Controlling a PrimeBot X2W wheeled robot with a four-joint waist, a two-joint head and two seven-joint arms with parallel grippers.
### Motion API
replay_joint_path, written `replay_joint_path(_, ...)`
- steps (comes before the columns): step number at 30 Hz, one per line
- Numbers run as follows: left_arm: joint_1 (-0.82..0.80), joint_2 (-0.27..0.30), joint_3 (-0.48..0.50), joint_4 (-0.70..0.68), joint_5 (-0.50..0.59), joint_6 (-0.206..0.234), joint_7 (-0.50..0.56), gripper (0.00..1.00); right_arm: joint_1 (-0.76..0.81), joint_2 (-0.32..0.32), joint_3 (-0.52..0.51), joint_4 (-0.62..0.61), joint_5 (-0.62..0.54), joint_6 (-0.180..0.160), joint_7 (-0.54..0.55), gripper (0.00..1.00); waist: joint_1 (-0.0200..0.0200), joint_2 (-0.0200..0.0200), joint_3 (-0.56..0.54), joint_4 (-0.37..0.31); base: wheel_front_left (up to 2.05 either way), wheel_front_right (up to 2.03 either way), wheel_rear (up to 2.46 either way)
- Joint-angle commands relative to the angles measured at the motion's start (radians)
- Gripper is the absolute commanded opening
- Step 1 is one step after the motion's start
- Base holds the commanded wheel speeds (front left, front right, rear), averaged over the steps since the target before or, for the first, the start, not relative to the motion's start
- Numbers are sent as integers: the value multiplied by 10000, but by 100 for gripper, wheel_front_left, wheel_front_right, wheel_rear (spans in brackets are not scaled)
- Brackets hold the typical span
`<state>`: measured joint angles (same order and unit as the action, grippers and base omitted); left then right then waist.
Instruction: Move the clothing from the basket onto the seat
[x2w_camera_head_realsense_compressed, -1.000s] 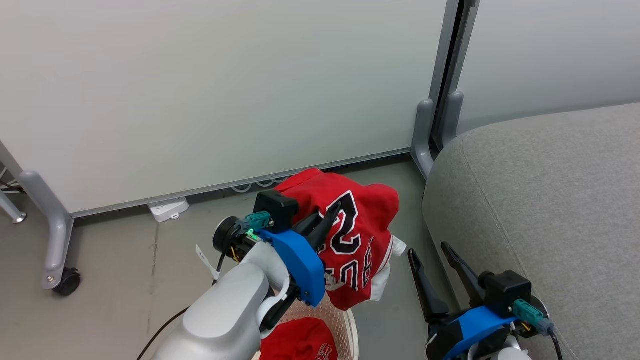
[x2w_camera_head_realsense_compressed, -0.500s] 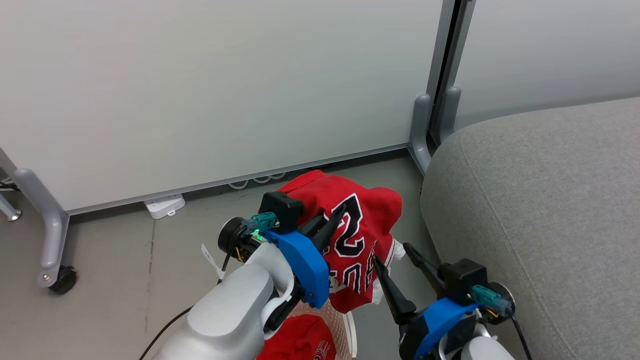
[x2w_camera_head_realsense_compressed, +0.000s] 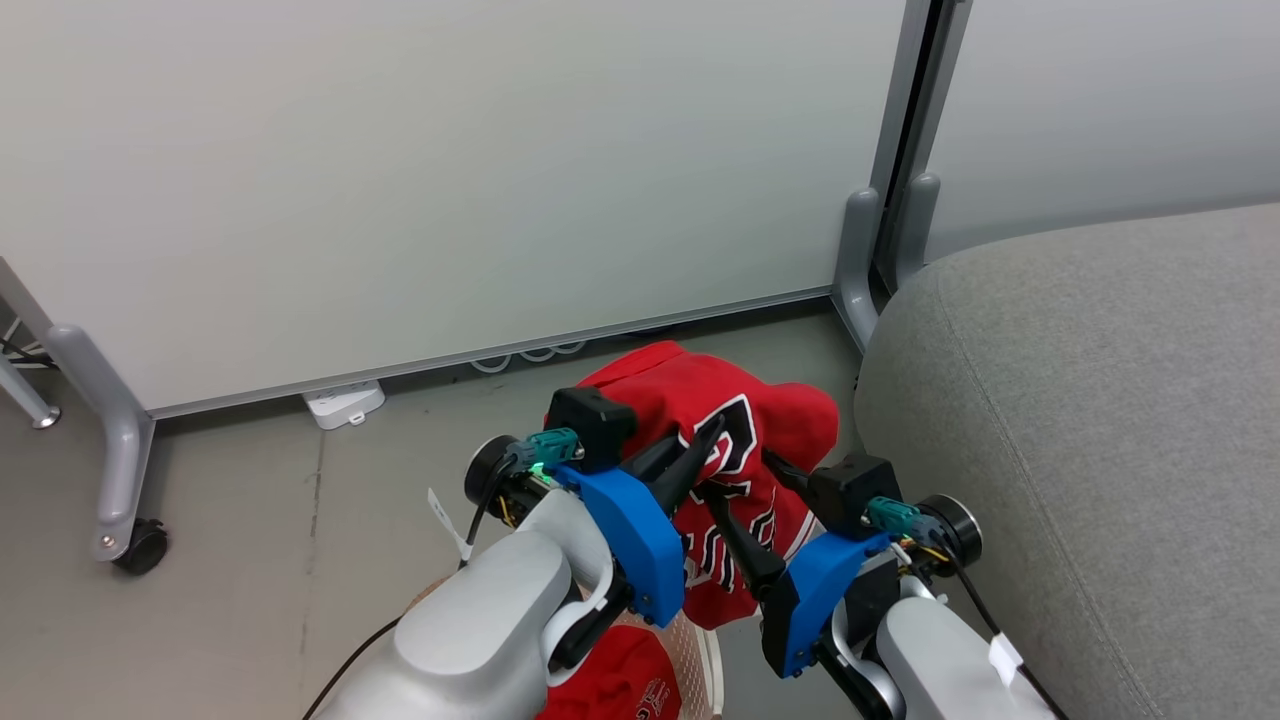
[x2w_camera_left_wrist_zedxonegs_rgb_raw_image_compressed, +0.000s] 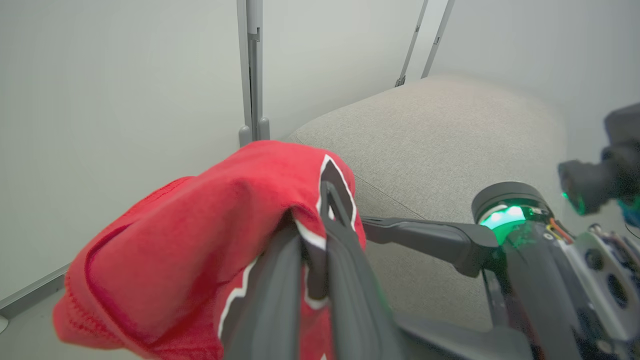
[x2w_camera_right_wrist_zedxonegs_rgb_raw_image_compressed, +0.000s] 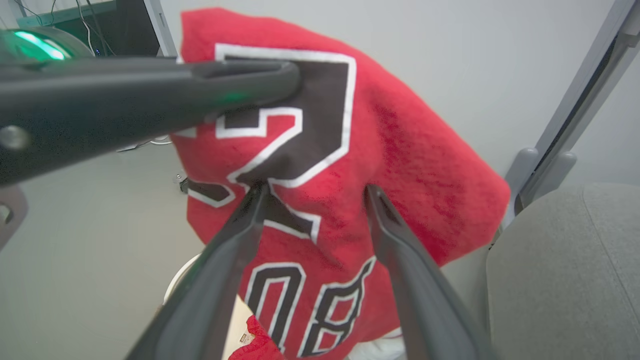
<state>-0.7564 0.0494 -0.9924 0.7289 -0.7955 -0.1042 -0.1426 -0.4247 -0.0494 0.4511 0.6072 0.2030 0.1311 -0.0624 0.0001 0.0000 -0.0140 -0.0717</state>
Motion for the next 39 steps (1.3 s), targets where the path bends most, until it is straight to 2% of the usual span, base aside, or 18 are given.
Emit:
replay_joint_path(1,-136,20,-78,-88,-87,27,-36,0,-302,-17,135,208,34,-7,3,100,-1,0,-10,51,0,0,0)
replay_joint_path(14,-258,15,-732,-648,-950,-101,-3,0,-1272,-14,1318,1936,846,-7,-448,100,-1,0,-165,355,0,0,0)
replay_joint_path(15,-269,15,-770,-650,-991,-105,-16,0,-1327,-13,1447,2010,950,-7,-473,87,-1,0,-177,366,0,0,0)
replay_joint_path(17,-317,15,-858,-629,-1037,-112,-45,0,-1422,-9,1707,2137,1140,-7,-587,1,-1,0,-194,375,0,0,0)
replay_joint_path(26,-418,15,-1070,-371,-1211,-96,-204,0,-1721,-9,2243,2744,1661,-7,-1028,0,-1,0,-258,301,0,0,0)
replay_joint_path(39,-531,16,-1319,-189,-1423,-52,-385,0,-1898,-9,2495,3227,2015,-7,-1385,0,-1,0,-273,282,0,0,0)
